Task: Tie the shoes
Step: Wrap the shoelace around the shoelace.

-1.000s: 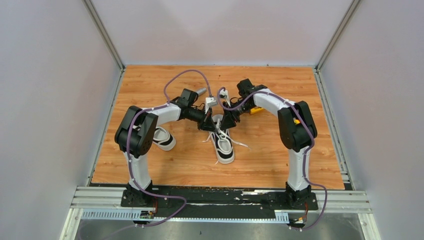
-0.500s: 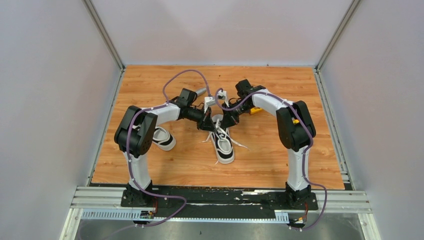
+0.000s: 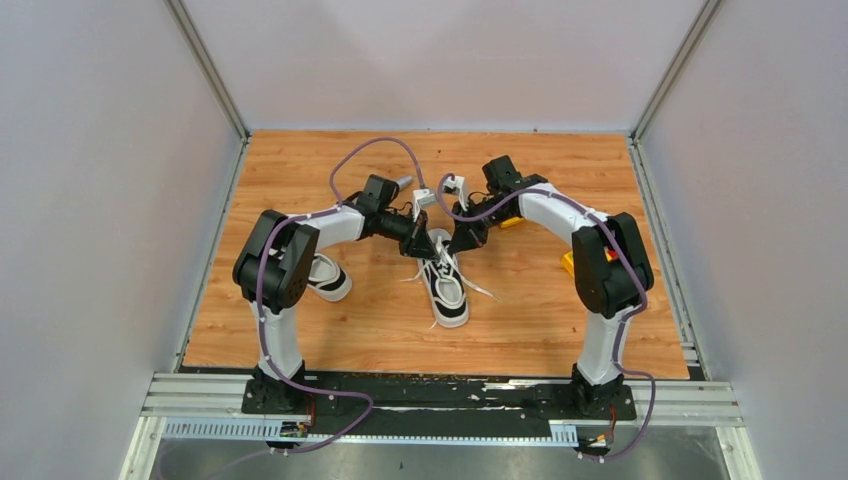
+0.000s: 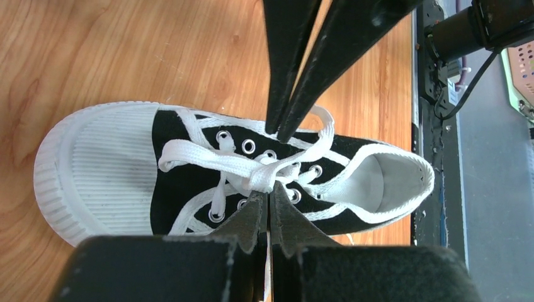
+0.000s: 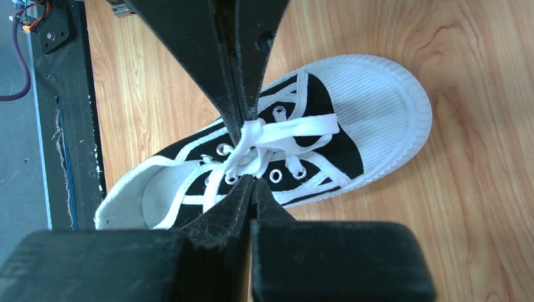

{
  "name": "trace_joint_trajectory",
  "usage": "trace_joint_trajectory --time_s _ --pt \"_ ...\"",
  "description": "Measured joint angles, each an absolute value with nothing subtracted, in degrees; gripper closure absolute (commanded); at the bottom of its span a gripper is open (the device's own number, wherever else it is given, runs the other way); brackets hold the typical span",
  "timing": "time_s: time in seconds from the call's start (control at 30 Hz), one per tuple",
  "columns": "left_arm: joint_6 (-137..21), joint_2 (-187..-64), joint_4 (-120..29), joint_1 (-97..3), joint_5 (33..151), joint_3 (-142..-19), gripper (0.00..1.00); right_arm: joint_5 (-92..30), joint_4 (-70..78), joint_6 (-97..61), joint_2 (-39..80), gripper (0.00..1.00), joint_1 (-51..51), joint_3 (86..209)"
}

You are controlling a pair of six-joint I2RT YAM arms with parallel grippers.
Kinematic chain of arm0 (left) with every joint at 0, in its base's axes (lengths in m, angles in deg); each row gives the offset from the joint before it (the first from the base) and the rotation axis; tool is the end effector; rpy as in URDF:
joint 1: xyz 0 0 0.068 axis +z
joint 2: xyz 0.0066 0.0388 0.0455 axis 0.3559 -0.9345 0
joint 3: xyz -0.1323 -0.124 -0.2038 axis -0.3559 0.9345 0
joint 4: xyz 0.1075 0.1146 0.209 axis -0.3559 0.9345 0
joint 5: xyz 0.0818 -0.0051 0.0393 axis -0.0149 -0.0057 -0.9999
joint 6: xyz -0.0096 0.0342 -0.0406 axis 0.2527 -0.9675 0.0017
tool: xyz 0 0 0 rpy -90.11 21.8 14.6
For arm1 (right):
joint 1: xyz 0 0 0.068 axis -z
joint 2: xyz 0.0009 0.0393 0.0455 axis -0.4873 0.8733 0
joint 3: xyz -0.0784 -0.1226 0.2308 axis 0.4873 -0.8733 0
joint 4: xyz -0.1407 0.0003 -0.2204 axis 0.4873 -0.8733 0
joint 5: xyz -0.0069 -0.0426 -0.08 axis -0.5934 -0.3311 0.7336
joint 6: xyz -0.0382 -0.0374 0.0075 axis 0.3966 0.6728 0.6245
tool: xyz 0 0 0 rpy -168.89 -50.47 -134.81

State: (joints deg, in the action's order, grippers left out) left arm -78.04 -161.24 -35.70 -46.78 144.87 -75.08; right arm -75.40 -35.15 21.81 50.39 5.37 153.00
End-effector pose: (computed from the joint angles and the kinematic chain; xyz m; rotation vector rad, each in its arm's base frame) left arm 0.3355 -0.1977 0.1622 1.1222 2.0153 -1.4351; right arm 0.3464 0.1835 0.1978 -1.3687 2.0824 1.1770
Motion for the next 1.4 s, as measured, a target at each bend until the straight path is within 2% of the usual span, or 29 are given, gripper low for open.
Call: trace_joint_trajectory --time_s 0.17,0.3,0.5,0.97,1.4 --pt "-77.18 -161.87 -35.70 -47.48 143.91 -75.63 1.00 -75.12 -33.62 20.09 48.35 0.99 5.59 151.62" --pt "-77.34 -161.89 -35.67 -47.70 143.49 -75.63 1.00 -75.43 -33.16 19.61 48.35 0.87 5.61 150.88" --pt "-78.54 -161.89 -34.91 -47.70 143.49 -75.63 1.00 -78.29 -33.60 19.74 50.15 0.79 5.61 151.53" --pt "-78.60 -160.91 -34.14 -47.37 144.15 -75.32 1.00 -79.36 -34.43 20.81 54.08 0.75 4.85 154.66" --pt "-71.94 -159.08 -42.08 -46.91 146.95 -70.10 1.00 -78.73 -31.17 20.48 54.80 0.80 3.60 152.91"
